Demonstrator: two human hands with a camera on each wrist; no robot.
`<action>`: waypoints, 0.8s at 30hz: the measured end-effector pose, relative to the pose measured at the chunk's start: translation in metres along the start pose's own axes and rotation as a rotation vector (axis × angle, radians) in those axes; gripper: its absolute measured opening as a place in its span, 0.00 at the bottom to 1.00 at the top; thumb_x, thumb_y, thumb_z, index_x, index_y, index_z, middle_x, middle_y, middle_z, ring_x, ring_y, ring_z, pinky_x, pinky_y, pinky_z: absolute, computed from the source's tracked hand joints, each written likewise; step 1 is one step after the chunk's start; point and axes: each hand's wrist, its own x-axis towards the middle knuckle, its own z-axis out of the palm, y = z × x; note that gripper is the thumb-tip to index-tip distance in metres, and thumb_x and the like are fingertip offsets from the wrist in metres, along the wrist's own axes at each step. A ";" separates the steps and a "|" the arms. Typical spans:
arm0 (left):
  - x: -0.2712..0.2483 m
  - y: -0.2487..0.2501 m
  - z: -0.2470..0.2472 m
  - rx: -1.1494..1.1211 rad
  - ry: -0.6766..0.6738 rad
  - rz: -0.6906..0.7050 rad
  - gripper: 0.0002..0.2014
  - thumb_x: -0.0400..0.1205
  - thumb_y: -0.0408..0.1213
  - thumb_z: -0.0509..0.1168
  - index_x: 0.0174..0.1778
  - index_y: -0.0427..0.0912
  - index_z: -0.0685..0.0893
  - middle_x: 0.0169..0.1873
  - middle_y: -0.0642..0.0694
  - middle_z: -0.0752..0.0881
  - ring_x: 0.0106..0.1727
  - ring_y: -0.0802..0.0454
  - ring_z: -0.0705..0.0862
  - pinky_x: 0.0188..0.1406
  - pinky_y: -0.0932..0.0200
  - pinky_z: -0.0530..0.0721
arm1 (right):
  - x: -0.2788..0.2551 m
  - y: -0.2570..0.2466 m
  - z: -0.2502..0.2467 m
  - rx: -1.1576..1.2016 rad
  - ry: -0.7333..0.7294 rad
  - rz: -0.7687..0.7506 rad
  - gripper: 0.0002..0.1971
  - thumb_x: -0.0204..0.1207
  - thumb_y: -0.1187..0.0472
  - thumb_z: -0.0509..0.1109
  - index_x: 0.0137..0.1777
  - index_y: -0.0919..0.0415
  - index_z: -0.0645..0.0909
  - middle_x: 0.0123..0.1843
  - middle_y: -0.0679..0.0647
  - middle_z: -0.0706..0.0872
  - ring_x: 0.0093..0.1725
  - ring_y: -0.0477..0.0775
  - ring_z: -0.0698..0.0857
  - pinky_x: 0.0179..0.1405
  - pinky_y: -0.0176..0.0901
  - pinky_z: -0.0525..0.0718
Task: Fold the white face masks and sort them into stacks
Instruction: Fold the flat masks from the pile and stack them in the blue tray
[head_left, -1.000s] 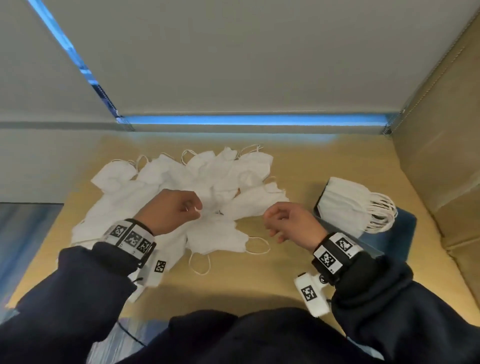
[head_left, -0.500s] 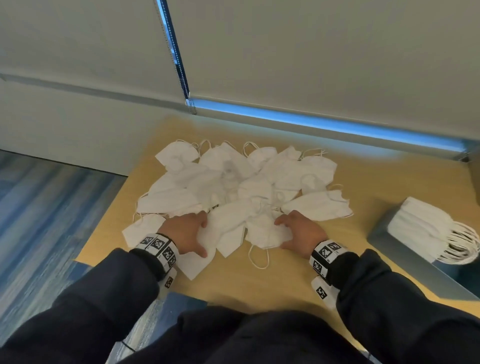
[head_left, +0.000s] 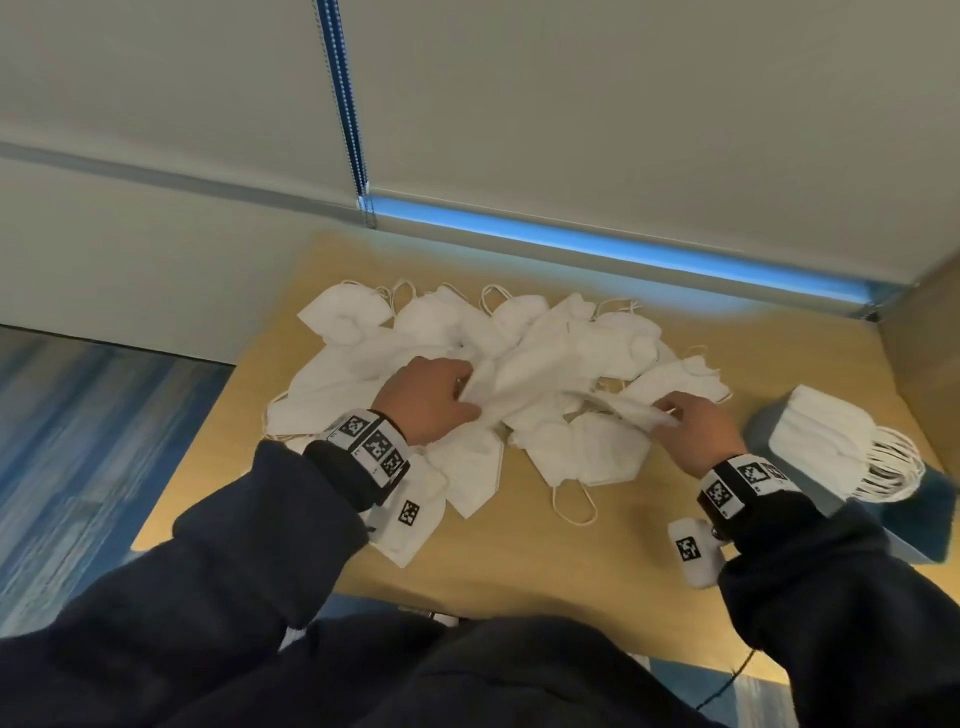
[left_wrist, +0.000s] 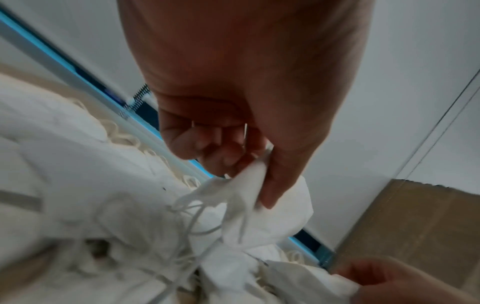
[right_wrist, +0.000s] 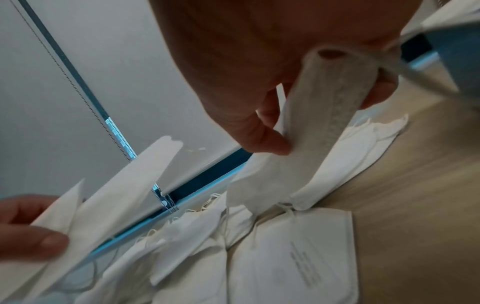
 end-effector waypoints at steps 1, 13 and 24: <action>0.005 0.010 0.001 -0.053 -0.010 0.020 0.14 0.76 0.47 0.75 0.34 0.51 0.77 0.30 0.54 0.80 0.36 0.50 0.80 0.34 0.55 0.75 | -0.001 0.001 -0.002 0.033 0.021 0.008 0.13 0.79 0.60 0.71 0.63 0.54 0.83 0.57 0.60 0.89 0.47 0.58 0.82 0.46 0.45 0.78; 0.022 -0.008 0.037 0.052 -0.203 0.018 0.08 0.84 0.42 0.68 0.58 0.55 0.87 0.54 0.47 0.89 0.54 0.46 0.87 0.56 0.51 0.85 | -0.037 0.014 0.001 -0.484 -0.111 0.141 0.31 0.78 0.53 0.67 0.79 0.53 0.61 0.73 0.60 0.77 0.70 0.68 0.78 0.66 0.63 0.81; 0.011 -0.032 0.061 0.425 -0.342 0.140 0.44 0.74 0.53 0.77 0.85 0.58 0.64 0.71 0.47 0.73 0.72 0.44 0.74 0.56 0.47 0.83 | 0.014 -0.052 0.049 -0.286 -0.224 -0.253 0.22 0.82 0.64 0.63 0.75 0.50 0.76 0.73 0.54 0.78 0.67 0.61 0.82 0.66 0.52 0.81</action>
